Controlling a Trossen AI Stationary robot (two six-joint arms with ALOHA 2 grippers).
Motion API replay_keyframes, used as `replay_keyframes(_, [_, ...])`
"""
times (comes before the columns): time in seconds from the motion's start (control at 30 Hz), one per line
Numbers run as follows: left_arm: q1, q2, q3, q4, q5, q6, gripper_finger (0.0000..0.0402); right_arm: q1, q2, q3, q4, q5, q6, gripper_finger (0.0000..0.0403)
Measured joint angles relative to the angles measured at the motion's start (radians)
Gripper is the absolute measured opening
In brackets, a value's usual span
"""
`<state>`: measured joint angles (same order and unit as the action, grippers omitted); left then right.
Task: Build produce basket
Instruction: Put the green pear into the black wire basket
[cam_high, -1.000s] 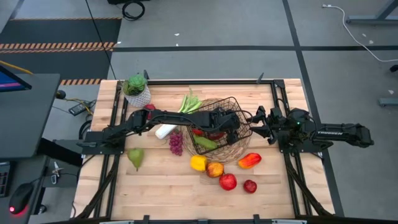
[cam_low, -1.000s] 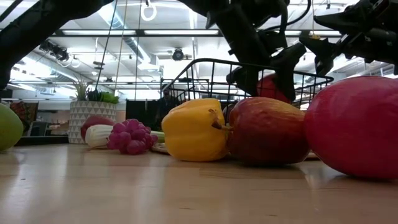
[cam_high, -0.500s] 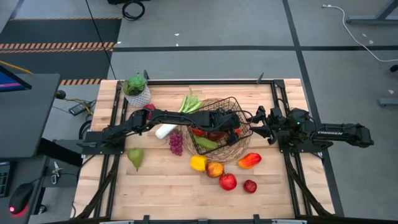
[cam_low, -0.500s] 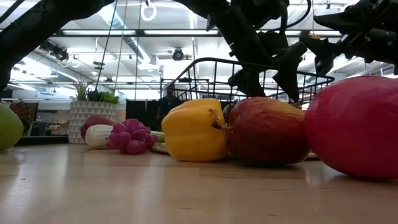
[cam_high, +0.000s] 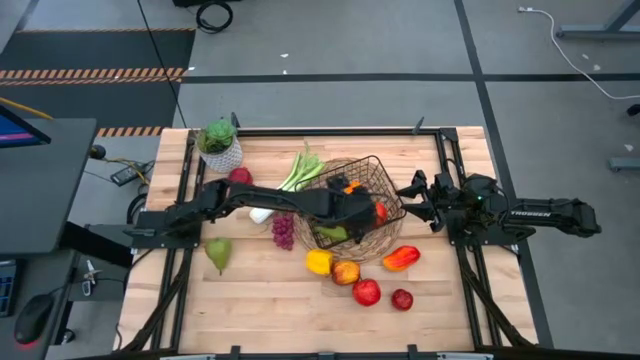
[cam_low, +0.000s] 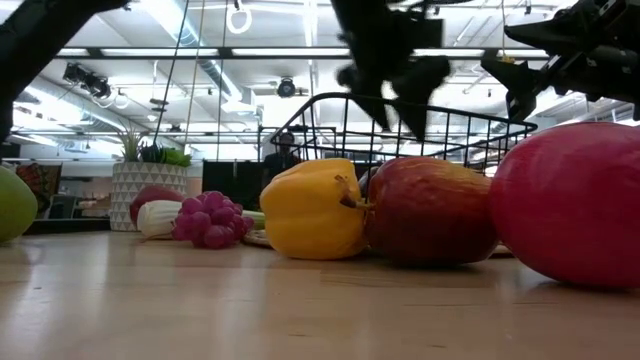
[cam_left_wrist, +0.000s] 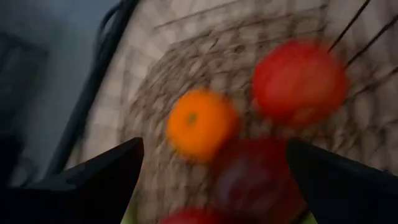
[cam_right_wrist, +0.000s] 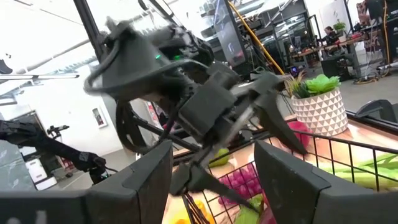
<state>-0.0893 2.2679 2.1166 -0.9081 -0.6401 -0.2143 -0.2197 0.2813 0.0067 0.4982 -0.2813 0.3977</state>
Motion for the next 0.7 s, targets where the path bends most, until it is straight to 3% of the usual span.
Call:
replay_keyframes(0.5, [-0.106, -0.136, 0.002, -0.432, -0.351, -0.27, 0.0398, 0.0, 0.0, 0.0, 0.002, 0.0, 0.0, 0.0231])
replay_keyframes(0.7, [-0.1, -0.137, 0.002, -0.445, -0.436, -0.294, 0.0398, 0.0, 0.002, 0.0, 0.001, 0.001, 0.0, 0.0231])
